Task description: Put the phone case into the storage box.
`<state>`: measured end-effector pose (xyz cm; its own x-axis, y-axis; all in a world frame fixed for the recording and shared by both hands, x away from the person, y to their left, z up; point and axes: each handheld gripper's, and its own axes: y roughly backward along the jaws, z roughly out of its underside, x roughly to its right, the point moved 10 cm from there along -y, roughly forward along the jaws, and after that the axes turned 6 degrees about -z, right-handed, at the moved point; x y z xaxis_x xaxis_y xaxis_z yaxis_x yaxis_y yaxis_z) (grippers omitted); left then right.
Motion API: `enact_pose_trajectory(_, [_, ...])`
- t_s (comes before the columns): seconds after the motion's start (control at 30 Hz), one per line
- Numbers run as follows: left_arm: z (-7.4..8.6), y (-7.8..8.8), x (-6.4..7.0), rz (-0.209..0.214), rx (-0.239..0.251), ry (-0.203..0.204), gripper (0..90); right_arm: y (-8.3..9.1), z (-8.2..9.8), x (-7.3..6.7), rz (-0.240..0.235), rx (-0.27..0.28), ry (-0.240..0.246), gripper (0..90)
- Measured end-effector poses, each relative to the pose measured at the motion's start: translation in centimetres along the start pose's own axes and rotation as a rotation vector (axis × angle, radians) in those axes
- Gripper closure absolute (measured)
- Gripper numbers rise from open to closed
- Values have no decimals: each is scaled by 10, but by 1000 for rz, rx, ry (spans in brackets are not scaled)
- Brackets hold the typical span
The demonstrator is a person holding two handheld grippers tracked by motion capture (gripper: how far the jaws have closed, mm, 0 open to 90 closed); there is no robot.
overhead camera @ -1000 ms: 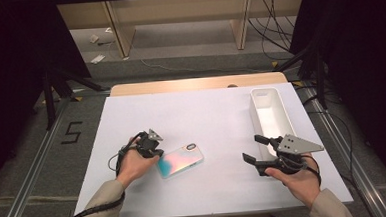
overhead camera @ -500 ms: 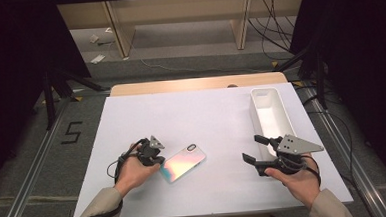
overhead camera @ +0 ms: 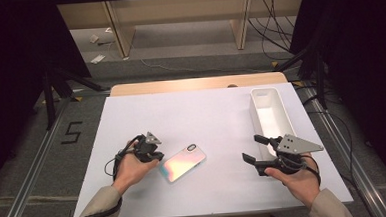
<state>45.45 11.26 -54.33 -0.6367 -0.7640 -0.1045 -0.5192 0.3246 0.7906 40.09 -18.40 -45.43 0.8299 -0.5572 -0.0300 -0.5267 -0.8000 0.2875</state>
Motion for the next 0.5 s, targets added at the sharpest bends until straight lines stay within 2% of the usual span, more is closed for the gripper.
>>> enact_pose_trajectory(0.03, [-3,2,1,9,10,-3,796,0,0,0,0,1,-1,256])
enact_pose_trajectory(0.1, [-9,4,6,25,20,-7,725,0,-1,0,1,3,1,256])
enact_pose_trajectory(0.2, [-17,4,16,60,12,-8,524,1,-1,0,3,2,1,256])
enact_pose_trajectory(0.23, [-19,3,21,70,8,-17,430,1,-1,0,3,3,1,256])
enact_pose_trajectory(0.27, [-22,0,27,57,-8,-30,233,1,-2,0,3,4,0,256])
enact_pose_trajectory(0.3, [-22,0,27,57,-8,-30,140,1,-2,0,3,4,0,256])
enact_pose_trajectory(0.37, [-25,-3,32,50,-18,-55,127,1,-2,0,4,3,0,256])
enact_pose_trajectory(0.5, [-30,-6,40,68,-35,-93,53,0,-2,0,3,6,1,256])
